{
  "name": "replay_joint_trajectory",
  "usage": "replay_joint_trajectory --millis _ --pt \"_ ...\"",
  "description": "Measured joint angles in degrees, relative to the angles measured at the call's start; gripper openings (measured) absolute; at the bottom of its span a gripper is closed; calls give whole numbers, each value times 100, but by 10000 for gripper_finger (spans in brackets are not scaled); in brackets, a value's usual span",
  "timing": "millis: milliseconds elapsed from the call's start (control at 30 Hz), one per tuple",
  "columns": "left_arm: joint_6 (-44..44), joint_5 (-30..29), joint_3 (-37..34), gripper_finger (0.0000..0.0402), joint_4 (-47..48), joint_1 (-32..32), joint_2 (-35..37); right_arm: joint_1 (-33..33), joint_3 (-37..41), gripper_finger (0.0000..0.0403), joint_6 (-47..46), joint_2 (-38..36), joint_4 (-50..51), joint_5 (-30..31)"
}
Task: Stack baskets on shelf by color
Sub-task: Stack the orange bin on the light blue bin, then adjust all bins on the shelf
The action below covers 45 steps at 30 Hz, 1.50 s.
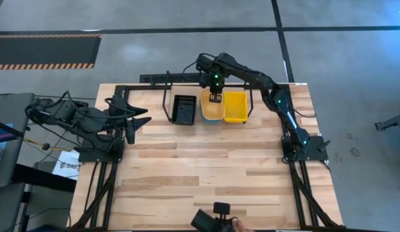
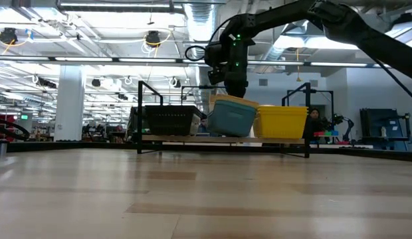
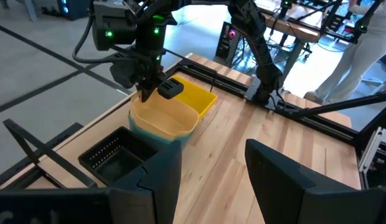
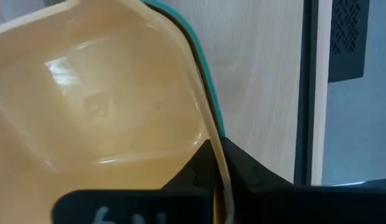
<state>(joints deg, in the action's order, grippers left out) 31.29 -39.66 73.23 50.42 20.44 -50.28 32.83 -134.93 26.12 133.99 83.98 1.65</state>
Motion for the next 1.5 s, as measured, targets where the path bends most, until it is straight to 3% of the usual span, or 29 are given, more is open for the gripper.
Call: replay_joint_trajectory --millis 633,833,1000,1167,1233,1367,1500 --pt "0 0 0 164 14 -1 0 -270 4 128 289 -296 -615 4" --pt "0 0 0 164 25 -1 0 -270 4 153 543 -855 -847 870" --pt "-4 0 0 164 27 0 2 -345 -1 160 166 -1387 -800 888" --pt "-2 0 0 164 28 -1 0 -644 -7 142 -251 -1718 -679 704" --pt "-3 0 0 164 28 0 0 -757 -9 116 -231 -1767 -647 698" --pt "-11 -8 0 164 28 0 0 -886 44 21 -230 -1749 -533 268" --pt "-27 -16 0 164 28 -1 -33 -927 400 6 -333 -1749 -696 -23"
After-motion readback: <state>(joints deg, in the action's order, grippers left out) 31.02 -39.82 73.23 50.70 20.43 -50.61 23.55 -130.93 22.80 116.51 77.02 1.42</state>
